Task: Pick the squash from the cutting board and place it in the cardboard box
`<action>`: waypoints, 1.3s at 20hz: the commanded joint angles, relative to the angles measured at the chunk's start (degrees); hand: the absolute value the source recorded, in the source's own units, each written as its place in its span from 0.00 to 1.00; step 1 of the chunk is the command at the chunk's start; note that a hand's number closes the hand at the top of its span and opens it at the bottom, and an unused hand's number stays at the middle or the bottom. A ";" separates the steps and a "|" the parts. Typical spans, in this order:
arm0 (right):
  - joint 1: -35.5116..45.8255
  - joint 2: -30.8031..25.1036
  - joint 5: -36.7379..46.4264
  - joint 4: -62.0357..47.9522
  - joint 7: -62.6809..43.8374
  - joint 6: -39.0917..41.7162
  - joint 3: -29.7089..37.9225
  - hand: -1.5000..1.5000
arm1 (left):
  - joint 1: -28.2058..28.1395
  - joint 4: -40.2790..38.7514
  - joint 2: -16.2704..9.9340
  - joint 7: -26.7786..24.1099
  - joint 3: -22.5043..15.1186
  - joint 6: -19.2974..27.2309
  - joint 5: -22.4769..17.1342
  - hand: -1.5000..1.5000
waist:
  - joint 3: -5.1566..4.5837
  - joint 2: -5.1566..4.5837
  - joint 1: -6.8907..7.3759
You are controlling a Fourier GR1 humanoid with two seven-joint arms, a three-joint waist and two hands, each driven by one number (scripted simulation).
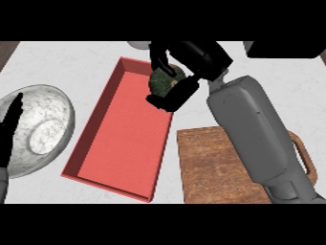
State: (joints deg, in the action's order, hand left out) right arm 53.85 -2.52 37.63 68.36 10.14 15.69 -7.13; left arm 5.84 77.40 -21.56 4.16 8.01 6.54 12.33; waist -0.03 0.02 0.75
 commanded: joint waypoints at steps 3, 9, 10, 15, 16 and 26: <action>6.01 2.44 -10.12 -8.11 -9.70 -6.37 -8.10 1.00 | 2.52 -3.54 3.04 -1.91 -2.20 2.13 2.84 0.50 | -0.03 -0.24 0.71; 15.18 2.50 -19.01 -19.22 -12.85 -13.73 -15.48 1.00 | -0.34 1.64 -0.29 0.08 0.41 -2.49 -0.34 0.50 | -0.02 -0.32 2.19; 17.33 2.50 -18.99 -23.35 -10.62 -12.97 -13.76 1.00 | -1.68 1.98 1.63 -0.49 -1.08 -0.81 1.19 0.50 | -0.02 -0.43 2.18; 17.36 2.51 -25.05 -28.51 -10.12 -22.62 -26.65 1.00 | 4.88 -3.18 1.91 -1.01 -1.70 -0.73 2.34 0.50 | -0.09 -0.94 3.62; 18.24 2.51 -24.90 -29.22 -11.39 -24.09 -28.35 1.00 | 6.00 -1.73 2.27 1.48 -2.00 -0.75 2.24 0.50 | -0.08 -0.92 3.95; 16.35 2.52 -38.75 -35.80 -11.93 -26.54 -31.80 0.00 | 5.74 -2.17 2.48 -0.39 -3.40 -2.93 2.31 0.50 | -0.08 -1.74 6.94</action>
State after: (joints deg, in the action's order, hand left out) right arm 71.46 -0.01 2.72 34.32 -3.27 -8.61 -36.62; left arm 11.63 74.83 -19.26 3.42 5.66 4.94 14.58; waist -0.13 -1.48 6.69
